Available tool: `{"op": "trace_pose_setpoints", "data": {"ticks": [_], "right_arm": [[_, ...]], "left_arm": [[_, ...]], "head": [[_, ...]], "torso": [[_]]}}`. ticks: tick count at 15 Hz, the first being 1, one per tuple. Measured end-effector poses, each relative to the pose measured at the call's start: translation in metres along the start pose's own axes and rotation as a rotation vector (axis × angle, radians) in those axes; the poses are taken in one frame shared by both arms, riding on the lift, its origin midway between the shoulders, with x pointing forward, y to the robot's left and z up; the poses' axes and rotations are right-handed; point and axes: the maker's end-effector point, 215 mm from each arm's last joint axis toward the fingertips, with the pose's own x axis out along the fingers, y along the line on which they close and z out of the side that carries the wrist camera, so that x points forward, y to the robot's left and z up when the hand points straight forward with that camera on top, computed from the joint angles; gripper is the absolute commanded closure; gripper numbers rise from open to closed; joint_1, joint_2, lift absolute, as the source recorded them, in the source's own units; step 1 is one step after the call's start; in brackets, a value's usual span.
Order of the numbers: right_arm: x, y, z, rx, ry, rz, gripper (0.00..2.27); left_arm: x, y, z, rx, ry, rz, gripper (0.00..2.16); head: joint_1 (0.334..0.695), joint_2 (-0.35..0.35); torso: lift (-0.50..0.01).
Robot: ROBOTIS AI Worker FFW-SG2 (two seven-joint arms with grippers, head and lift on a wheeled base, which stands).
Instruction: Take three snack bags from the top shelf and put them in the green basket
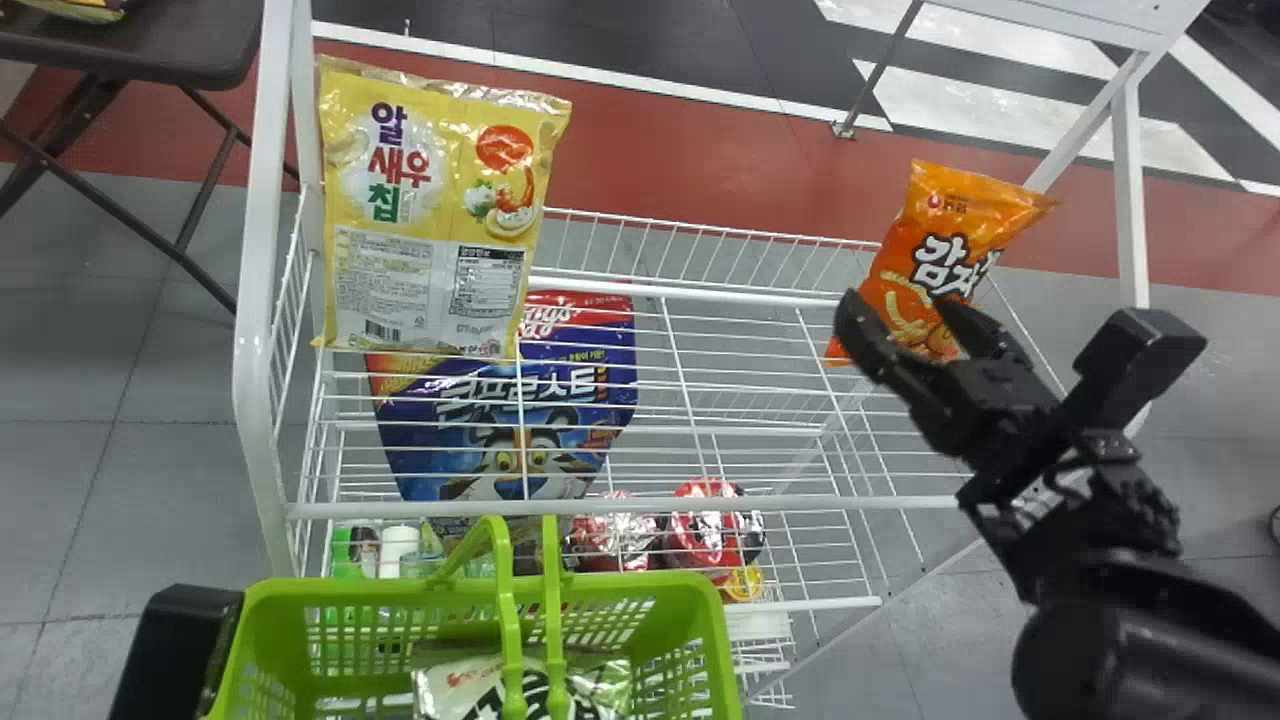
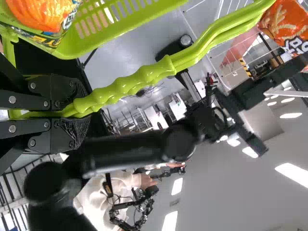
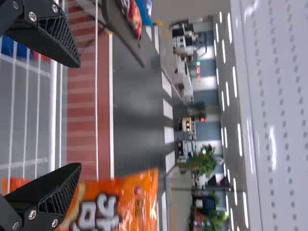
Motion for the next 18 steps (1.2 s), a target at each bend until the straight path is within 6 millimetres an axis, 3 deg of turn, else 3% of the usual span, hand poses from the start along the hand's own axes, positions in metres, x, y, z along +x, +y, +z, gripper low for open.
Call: {"op": "trace_pose_setpoints", "data": {"ticks": [1, 3, 9, 10, 11, 12, 16, 18], "right_arm": [[0.011, -0.025, -0.003, 0.006, 0.000, -0.058, 0.06], [0.028, -0.055, -0.009, -0.011, -0.012, -0.127, 0.06], [0.074, -0.091, -0.024, -0.062, -0.027, -0.209, 0.16], [0.083, -0.094, -0.025, -0.066, -0.018, -0.209, 0.67], [0.088, -0.095, -0.024, -0.073, -0.014, -0.193, 1.55], [0.091, -0.094, -0.023, -0.080, -0.011, -0.170, 2.15], [0.081, -0.091, -0.048, -0.024, 0.061, -0.107, 2.22], [0.070, -0.091, -0.048, -0.013, 0.056, -0.102, 2.22]], "left_arm": [[-0.001, 0.001, 0.001, 0.001, -0.002, 0.003, 2.06], [-0.002, 0.004, 0.003, 0.002, -0.003, 0.007, 2.06], [-0.005, 0.013, 0.012, 0.014, 0.005, 0.030, 2.05], [-0.005, 0.015, 0.013, 0.012, 0.007, 0.032, 2.05], [-0.005, 0.017, 0.013, 0.010, 0.008, 0.033, 2.05], [-0.006, 0.018, 0.014, 0.008, 0.009, 0.035, 2.05], [-0.006, 0.021, 0.016, 0.006, 0.010, 0.035, 2.05], [-0.005, 0.020, 0.016, 0.006, 0.011, 0.031, 2.05]], "head": [[0.695, -0.350], [0.695, -0.350], [0.695, -0.350], [0.695, -0.350], [0.695, -0.350], [0.695, -0.350], [0.695, -0.350], [0.695, -0.350]], "torso": [[-0.042], [-0.042], [-0.042], [-0.042], [-0.042], [-0.042], [-0.042], [-0.042]]}}
